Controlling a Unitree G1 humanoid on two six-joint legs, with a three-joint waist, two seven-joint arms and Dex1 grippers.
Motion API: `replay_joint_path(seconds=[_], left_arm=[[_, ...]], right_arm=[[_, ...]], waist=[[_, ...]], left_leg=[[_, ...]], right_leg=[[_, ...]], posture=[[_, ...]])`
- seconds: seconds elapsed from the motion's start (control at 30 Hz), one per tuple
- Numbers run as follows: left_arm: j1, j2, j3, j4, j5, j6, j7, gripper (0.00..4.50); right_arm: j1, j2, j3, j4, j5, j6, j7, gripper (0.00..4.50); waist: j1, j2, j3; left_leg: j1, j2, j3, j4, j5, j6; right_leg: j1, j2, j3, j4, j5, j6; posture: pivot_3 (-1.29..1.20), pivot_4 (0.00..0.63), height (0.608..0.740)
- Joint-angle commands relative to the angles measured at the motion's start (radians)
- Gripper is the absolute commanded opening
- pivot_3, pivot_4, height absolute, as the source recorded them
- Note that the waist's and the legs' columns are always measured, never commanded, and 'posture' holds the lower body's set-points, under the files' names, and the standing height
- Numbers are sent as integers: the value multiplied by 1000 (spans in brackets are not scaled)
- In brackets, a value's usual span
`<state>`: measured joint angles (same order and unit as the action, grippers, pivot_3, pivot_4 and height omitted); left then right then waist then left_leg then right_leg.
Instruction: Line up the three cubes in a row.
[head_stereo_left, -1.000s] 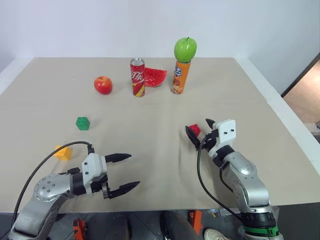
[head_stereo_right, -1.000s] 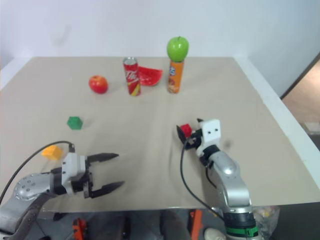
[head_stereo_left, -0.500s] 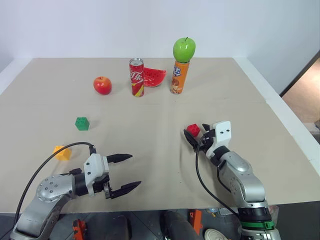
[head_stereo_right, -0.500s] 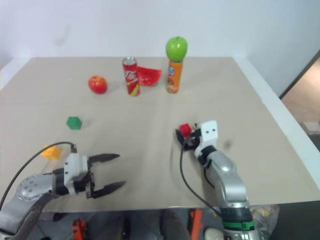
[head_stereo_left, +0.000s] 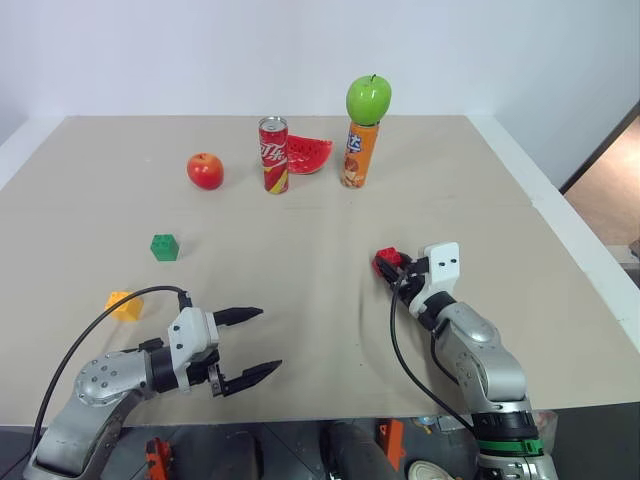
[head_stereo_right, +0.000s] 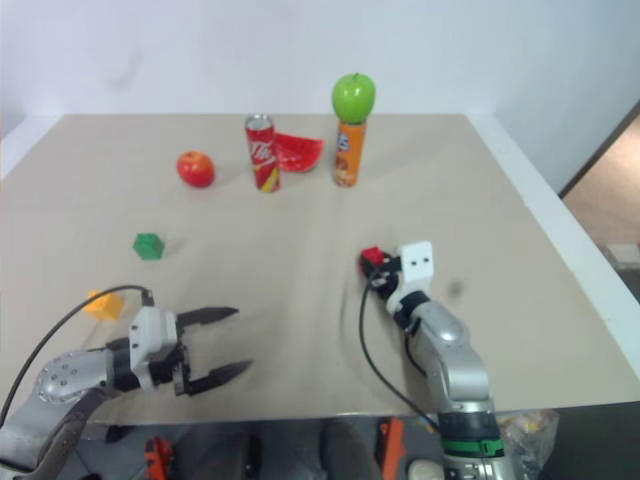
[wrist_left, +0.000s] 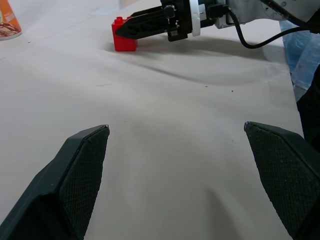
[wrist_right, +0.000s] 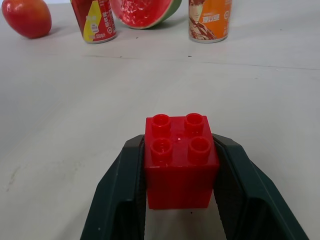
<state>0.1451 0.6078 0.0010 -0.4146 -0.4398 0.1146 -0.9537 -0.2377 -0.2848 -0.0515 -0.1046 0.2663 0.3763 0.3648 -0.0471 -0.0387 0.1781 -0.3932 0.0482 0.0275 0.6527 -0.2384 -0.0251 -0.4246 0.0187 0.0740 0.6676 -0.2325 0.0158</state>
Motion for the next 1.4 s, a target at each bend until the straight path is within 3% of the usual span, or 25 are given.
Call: replay_joint_path(seconds=[0.03,0.17,0.33,0.53,0.73,1.4], left_arm=[[16,-13,37,-9,-12,-2,35,4500],[56,-25,59,-38,-28,12,74,4500],[89,-24,67,-59,-28,14,84,4500],[113,-23,88,-80,-32,28,107,4500],[143,-26,98,-113,-34,38,130,4500],[102,-34,75,-122,-28,65,142,4500]], right_arm=[[-67,-55,25,-38,38,25,118,1235],[-225,-166,130,-1,91,32,433,1235],[-465,-211,257,219,84,-74,809,1235],[-593,-180,349,500,1,-273,1039,1235],[-636,-124,349,649,-36,-350,1087,1235],[-588,-59,308,715,-57,-429,1038,1235]], waist=[[-2,0,0],[-5,2,1],[-2,2,1],[2,2,1],[0,2,1],[0,2,1]], left_leg=[[0,0,0,0,0,0],[0,1,1,0,0,0],[1,4,-1,0,0,0],[0,4,-1,0,-1,3],[0,4,0,0,-2,3],[1,6,0,0,-2,3]], right_leg=[[0,0,0,0,0,0],[0,1,0,0,1,0],[0,5,-1,0,1,-2],[0,4,-2,0,0,-4],[0,3,-1,0,-1,-4],[0,5,-2,1,0,-6]], posture=[[0,150,740],[0,150,740],[0,150,740],[0,150,740],[0,150,740],[0,150,740]])
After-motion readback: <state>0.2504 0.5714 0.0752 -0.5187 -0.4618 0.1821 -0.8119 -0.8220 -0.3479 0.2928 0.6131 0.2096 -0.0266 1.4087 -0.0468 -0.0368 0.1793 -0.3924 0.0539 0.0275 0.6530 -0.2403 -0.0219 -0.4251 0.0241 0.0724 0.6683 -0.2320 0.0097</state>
